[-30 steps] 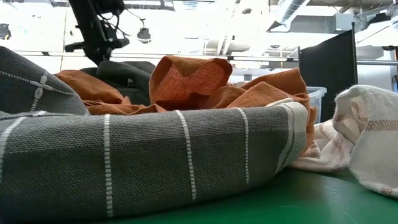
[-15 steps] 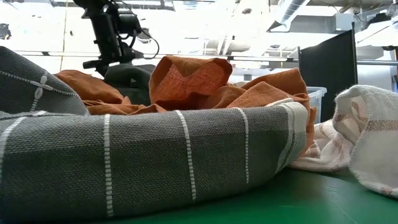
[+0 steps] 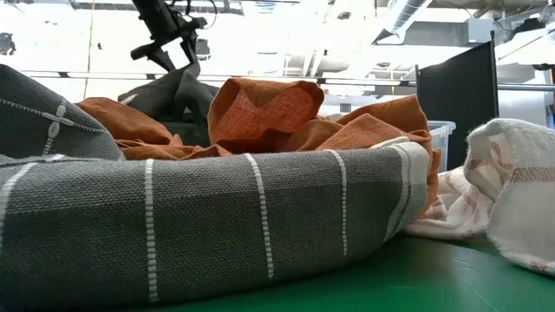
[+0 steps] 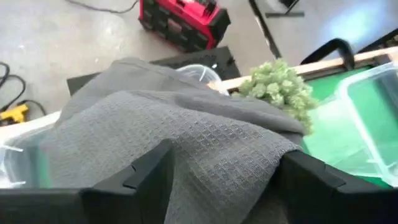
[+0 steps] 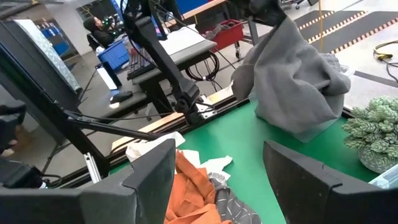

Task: Sort towels by color in basket
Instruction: Put the dark gray towel into the left transparent bin

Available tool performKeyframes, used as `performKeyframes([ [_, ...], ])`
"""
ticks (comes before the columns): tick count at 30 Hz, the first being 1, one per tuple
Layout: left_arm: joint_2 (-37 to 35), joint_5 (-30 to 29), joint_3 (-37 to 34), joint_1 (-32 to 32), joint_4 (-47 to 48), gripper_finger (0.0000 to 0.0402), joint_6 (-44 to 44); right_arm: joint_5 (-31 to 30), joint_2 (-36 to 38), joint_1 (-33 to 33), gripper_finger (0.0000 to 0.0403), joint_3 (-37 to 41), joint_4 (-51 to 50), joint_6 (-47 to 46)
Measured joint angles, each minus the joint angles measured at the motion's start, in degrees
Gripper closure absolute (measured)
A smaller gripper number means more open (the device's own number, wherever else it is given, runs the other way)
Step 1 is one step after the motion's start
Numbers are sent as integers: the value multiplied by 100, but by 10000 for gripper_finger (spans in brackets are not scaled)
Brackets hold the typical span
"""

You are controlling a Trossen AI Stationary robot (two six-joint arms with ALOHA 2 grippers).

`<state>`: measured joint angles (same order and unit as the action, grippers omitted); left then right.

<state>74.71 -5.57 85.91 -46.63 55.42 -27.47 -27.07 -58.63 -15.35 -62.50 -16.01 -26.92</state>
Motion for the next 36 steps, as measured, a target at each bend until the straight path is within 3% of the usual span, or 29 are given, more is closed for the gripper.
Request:
performKeyframes([
  [11, 1710, 423, -20, 3, 184, 197, 535, 0, 2, -85, 133, 0, 78, -47],
  [17, 2521, 388, -20, 7, 972, 211, 814, -32, 2, -155, 133, 0, 219, -50],
  [23, 3014, 214, -57, 65, 1084, 226, 1208, -146, 2, -153, 133, 0, 247, -50],
  [29, 3033, 595, 36, 114, 1597, 228, 1580, -151, 2, -151, 133, 0, 245, -10],
  [36, 2405, 474, 476, 41, 1991, 228, 2102, -151, 2, -149, 133, 0, 238, 83],
])
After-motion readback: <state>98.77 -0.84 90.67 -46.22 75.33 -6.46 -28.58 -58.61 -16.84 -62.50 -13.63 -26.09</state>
